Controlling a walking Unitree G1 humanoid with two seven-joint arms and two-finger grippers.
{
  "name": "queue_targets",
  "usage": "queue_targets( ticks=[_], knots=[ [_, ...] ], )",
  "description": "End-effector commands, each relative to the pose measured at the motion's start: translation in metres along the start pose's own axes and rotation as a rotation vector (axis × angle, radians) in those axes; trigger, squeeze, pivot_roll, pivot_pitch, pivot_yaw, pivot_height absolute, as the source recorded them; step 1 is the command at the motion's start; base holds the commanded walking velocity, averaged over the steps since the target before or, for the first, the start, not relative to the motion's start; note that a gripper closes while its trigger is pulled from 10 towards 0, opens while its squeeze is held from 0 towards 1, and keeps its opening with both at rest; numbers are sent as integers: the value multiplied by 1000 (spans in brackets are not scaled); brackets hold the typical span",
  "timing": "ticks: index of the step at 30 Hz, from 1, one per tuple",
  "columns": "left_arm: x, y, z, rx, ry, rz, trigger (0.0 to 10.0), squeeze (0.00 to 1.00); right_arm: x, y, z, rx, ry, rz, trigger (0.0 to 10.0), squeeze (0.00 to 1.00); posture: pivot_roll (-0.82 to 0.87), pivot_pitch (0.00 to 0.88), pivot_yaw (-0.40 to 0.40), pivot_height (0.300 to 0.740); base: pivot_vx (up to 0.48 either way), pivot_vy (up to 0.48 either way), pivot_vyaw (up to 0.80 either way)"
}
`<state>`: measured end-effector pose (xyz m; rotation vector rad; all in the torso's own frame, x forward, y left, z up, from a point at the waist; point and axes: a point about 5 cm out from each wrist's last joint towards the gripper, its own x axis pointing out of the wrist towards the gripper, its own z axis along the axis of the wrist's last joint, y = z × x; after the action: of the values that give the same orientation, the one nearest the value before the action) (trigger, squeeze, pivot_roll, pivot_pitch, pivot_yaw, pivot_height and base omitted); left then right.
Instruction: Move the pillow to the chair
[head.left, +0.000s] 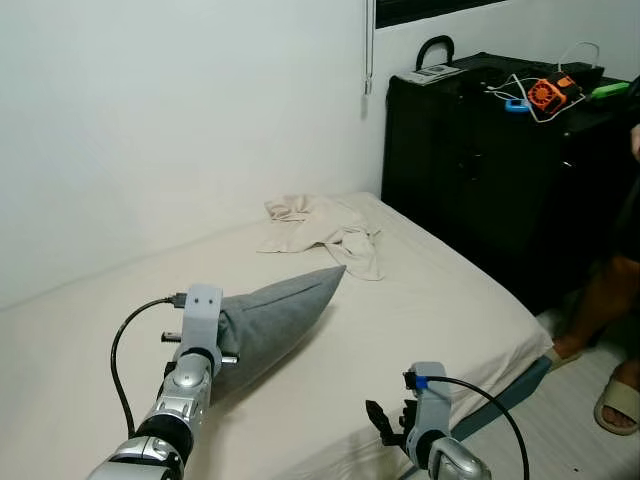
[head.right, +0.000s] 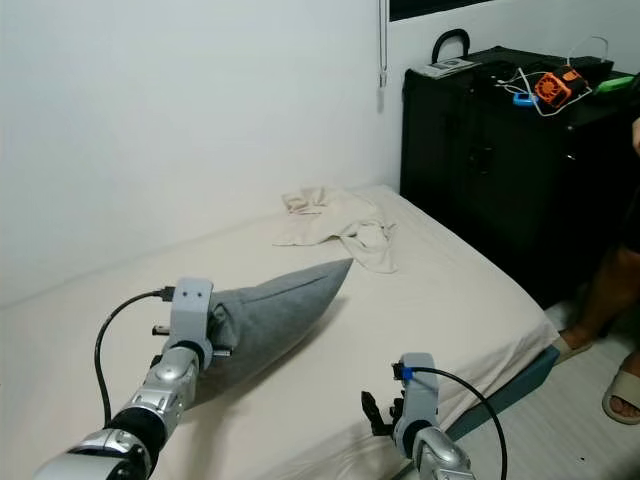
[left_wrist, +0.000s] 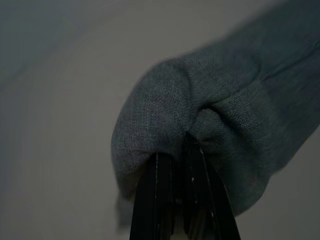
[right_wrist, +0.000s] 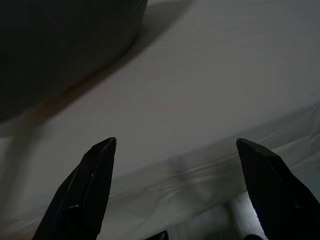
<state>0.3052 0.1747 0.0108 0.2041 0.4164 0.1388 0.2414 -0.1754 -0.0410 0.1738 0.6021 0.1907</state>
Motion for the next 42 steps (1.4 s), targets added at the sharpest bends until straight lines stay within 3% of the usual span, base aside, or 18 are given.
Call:
queue_targets(
  ticks=[1, 5, 9, 11, 13, 15, 16, 20, 24, 31, 42],
  knots=[
    [-7, 9, -26, 79, 94, 23, 10000, 0, 1, 5, -3, -1, 4, 9, 10000, 0, -119, 0, 81, 740, 0, 0, 769],
    [-23, 24, -66, 134, 233, 83, 10000, 0, 2, 9, -3, 3, -2, 23, 10000, 0, -114, 0, 82, 740, 0, 0, 769],
    [-30, 32, -79, 118, 286, 115, 10000, 0, 2, 10, -3, 6, -5, 28, 10000, 0, -110, 0, 81, 740, 0, 0, 769],
    [-35, 33, -88, 148, 299, 104, 10000, 0, 3, 11, -3, 4, -4, 35, 10000, 0, -104, 0, 79, 740, 0, 0, 763],
    [-42, 29, -98, 72, 330, 69, 10000, 0, 3, 13, -2, -1, -7, 45, 10000, 0, -99, 0, 78, 740, 0, 0, 769],
    [-43, 27, -100, 39, 339, 53, 10000, 0, 4, 14, -2, -2, -8, 48, 10000, 0, -98, 0, 77, 740, 0, 0, 769],
    [-45, 16, -101, -4, 328, -18, 10000, 0, 4, 15, -1, -2, -10, 49, 10000, 0, -92, 0, 74, 740, 0, 0, 763],
    [-48, -4, -99, -7, 296, -143, 10000, 0, 5, 17, -1, -3, -7, 55, 10000, 0, -88, 0, 71, 740, 0, 0, 764],
    [-48, -13, -99, -26, 320, -160, 10000, 0, 5, 18, -3, -3, 2, 55, 10000, 0, -87, 0, 69, 740, 0, 0, 767],
    [-49, -16, -100, 17, 338, -191, 10000, 0, 4, 16, -4, -1, 7, 48, 10000, 0, -94, 0, 73, 740, -327, 0, 763],
    [-49, -15, -101, 65, 336, -213, 10000, 0, 5, 18, -3, 3, 0, 52, 10000, 0, -97, 0, 77, 740, 0, 0, 765]
  ],
)
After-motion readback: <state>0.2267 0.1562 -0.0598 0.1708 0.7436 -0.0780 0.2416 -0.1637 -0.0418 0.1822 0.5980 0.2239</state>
